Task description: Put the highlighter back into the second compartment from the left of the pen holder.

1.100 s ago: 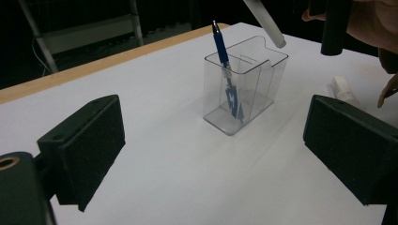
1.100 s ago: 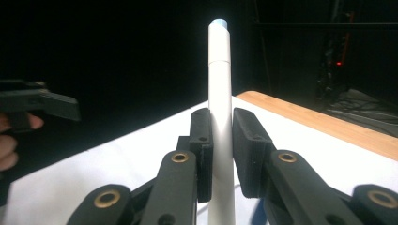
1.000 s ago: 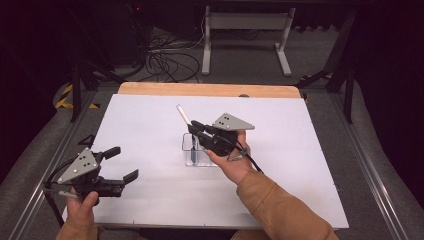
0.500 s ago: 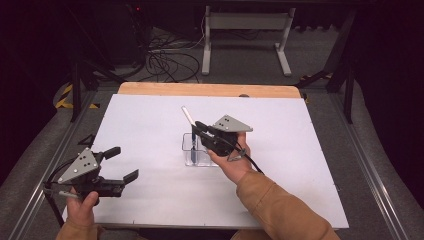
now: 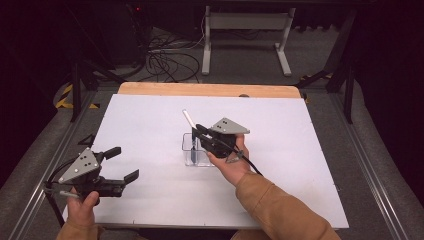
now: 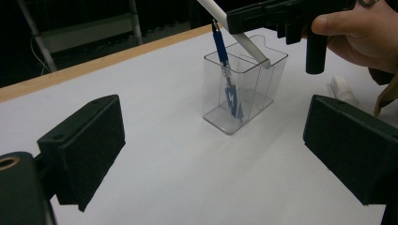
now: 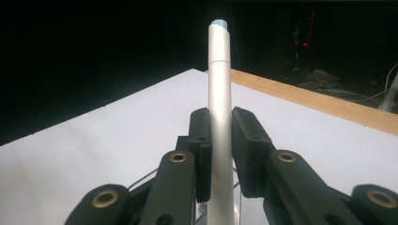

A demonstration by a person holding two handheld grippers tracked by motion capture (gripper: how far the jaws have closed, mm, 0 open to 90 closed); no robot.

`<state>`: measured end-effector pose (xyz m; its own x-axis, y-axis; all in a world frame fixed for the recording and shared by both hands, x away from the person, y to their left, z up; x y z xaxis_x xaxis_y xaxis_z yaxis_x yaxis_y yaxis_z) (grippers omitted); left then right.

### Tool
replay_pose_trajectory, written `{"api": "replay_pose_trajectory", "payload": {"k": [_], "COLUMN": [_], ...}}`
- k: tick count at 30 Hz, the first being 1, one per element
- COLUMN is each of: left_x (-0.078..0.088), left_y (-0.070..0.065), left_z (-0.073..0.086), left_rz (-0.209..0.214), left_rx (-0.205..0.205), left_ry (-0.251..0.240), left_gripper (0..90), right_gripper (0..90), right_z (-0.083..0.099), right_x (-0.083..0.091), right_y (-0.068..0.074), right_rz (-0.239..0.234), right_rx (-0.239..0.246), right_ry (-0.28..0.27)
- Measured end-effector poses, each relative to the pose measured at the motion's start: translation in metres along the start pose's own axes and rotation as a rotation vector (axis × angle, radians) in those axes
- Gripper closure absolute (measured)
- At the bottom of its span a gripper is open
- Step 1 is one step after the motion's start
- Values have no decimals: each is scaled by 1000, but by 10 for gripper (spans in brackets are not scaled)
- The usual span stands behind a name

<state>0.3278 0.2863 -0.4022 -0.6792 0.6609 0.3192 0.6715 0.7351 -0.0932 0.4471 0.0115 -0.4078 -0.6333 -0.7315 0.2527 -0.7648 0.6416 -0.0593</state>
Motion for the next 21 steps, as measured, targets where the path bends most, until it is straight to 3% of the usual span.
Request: {"api": "replay_pose_trajectory", "payload": {"k": [10, 21], "left_x": [-1, -4], "left_y": [0, 0], "left_z": [0, -2], "left_rz": [3, 9], "left_rx": [9, -2], "left_ry": [-1, 1], "left_gripper": [68, 67], "right_gripper": [773, 565], "right_z": [2, -23], "right_x": [3, 24], "right_y": [-1, -9], "right_rz": [7, 37], "right_rx": [-9, -7], "right_ry": [17, -57]}}
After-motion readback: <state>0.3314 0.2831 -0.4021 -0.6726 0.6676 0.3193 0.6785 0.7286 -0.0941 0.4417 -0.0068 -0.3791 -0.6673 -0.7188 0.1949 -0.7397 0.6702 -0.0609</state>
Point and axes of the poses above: each handheld gripper's, and its own axes: x roughly backward along the jaws, z roughly out of its underside, y roughly to its left, the point moved 5 cm from there along -x, roughly forward along the jaws, and after that the axes turned 7 degrees about x, right-handed, at the moved point
